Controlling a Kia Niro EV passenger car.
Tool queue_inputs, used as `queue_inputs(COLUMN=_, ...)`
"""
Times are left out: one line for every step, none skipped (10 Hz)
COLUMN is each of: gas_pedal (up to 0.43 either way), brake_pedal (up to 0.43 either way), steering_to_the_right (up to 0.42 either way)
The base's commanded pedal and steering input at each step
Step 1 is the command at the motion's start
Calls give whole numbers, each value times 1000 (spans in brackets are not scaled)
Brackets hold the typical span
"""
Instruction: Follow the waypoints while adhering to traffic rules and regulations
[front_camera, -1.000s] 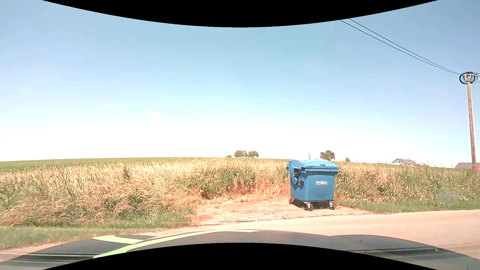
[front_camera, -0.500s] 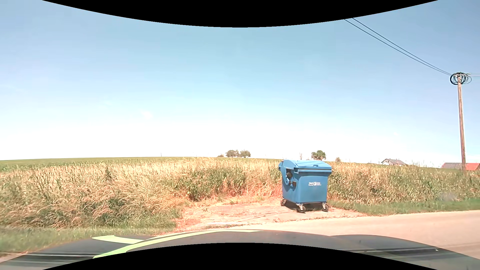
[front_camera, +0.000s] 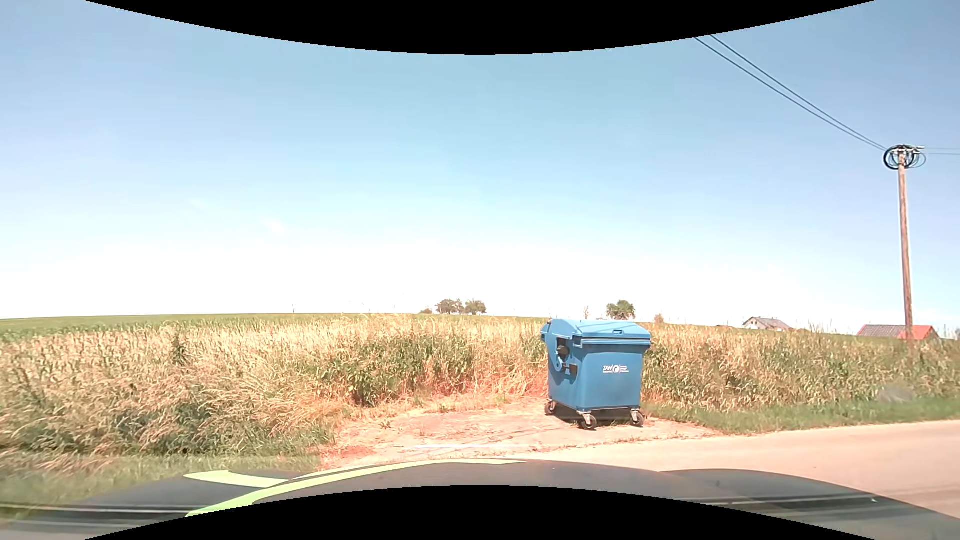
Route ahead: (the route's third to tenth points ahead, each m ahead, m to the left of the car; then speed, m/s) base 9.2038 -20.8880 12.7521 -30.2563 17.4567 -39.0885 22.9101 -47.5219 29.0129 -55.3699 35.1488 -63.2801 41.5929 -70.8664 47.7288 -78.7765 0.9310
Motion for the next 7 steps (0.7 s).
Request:
queue_inputs(gas_pedal=228, brake_pedal=0, steering_to_the_right=453)
queue_inputs(gas_pedal=228, brake_pedal=0, steering_to_the_right=458)
queue_inputs(gas_pedal=248, brake_pedal=0, steering_to_the_right=468)
queue_inputs(gas_pedal=248, brake_pedal=0, steering_to_the_right=481)
queue_inputs(gas_pedal=268, brake_pedal=0, steering_to_the_right=503)
queue_inputs(gas_pedal=268, brake_pedal=0, steering_to_the_right=524)
queue_inputs(gas_pedal=268, brake_pedal=0, steering_to_the_right=555)
